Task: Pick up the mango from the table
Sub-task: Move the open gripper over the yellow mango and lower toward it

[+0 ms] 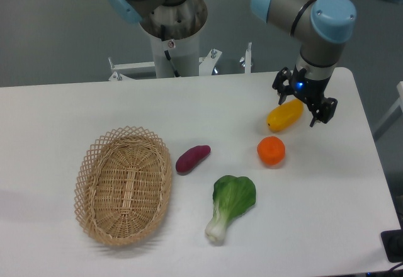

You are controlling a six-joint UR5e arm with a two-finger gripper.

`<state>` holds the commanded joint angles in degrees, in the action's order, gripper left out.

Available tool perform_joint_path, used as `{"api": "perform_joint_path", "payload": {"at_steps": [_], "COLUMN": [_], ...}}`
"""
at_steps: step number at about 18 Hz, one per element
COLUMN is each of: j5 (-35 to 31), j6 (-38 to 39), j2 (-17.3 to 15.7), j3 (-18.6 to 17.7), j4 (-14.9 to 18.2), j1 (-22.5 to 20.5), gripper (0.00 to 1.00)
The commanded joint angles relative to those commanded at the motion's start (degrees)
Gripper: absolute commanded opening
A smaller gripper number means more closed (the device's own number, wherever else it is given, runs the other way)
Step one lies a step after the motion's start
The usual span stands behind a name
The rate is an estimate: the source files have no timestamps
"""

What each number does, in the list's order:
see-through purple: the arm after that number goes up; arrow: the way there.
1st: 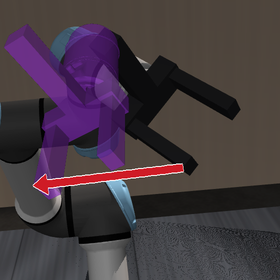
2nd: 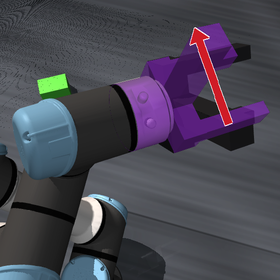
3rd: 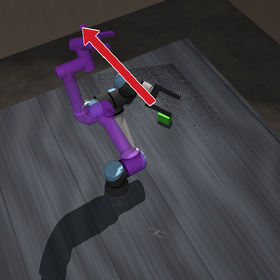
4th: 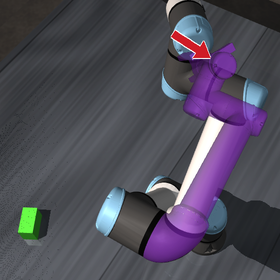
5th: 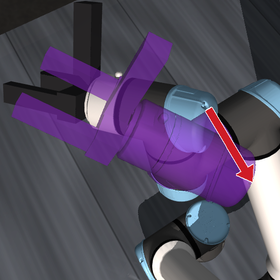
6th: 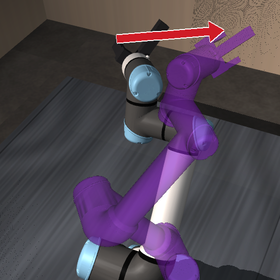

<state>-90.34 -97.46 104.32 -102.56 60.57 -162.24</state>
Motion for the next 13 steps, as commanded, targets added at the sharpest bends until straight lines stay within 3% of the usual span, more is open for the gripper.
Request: {"api": "perform_joint_path", "payload": {"at_steps": [4,13], "j5": [-2.2,-2.6], "j6": [-2.8,-5.6], "j2": [0.2,1.2], "j3": [-6.4,-10.4], "j4": [-10.0,-12.5], "j1": [-1.1,-1.0], "gripper": [1.00,1.00]}}
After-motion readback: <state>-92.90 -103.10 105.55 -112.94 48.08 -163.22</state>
